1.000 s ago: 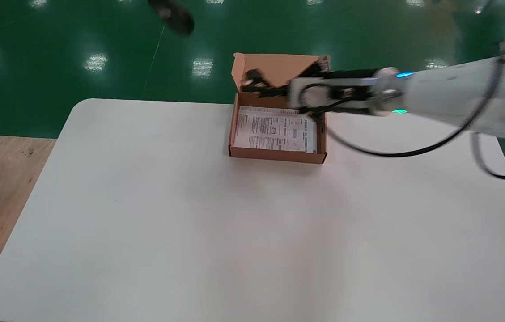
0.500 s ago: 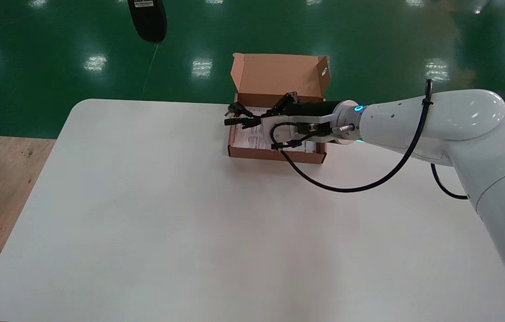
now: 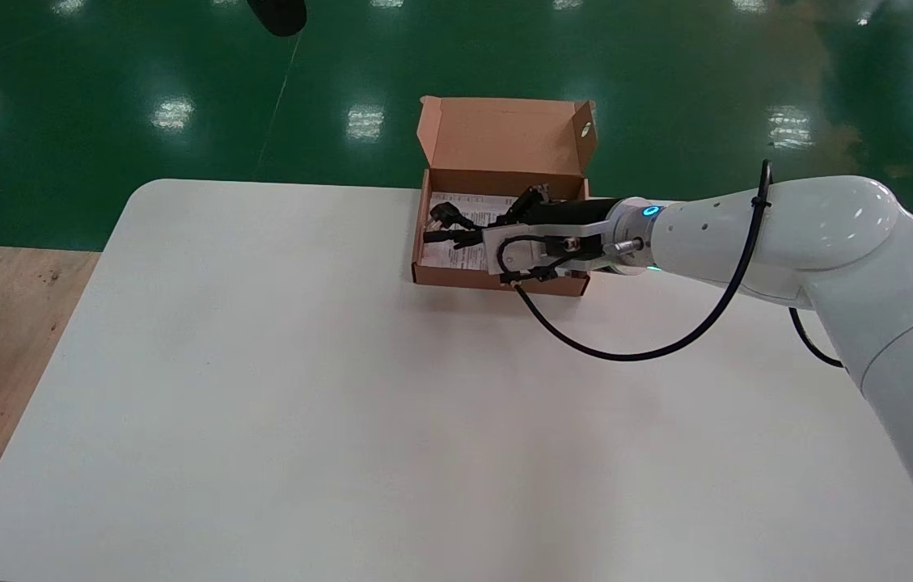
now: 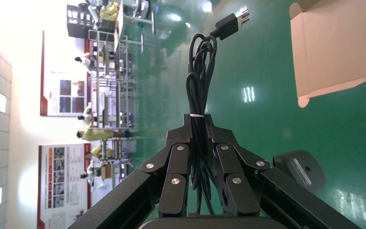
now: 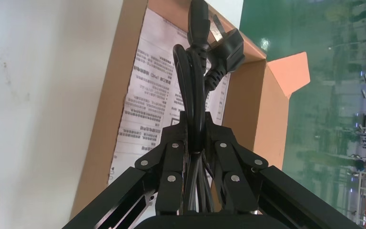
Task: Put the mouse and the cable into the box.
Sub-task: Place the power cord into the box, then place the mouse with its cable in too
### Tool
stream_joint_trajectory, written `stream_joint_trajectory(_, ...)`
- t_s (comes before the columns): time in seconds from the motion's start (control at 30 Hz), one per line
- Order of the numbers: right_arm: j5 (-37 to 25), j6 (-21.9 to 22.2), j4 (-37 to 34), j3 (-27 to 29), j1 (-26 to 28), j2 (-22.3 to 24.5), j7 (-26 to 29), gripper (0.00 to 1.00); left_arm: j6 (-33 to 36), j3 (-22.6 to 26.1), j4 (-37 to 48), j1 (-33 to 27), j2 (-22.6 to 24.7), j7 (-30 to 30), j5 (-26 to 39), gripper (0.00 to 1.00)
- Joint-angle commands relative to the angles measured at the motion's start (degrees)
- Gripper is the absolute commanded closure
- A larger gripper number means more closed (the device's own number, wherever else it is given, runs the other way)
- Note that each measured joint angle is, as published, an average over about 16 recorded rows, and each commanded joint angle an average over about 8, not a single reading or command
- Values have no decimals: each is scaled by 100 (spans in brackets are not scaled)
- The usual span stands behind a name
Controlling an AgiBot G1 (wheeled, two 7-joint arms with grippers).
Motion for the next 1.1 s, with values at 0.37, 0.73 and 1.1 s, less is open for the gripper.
stream_joint_trajectory(0.37,241,139,81,-449,36,11,202,0,383,104,334,-75,251,79,88,100)
stream_joint_trajectory(0.73,969,-184,-508,-215,584,342,576,0,106,24,901,194,913,314,-69,100)
stream_joint_trajectory(1.1,1268,-907,-1042,22,1182,1427,315,0,-757,-170,384,1419,1482,586,-677,100)
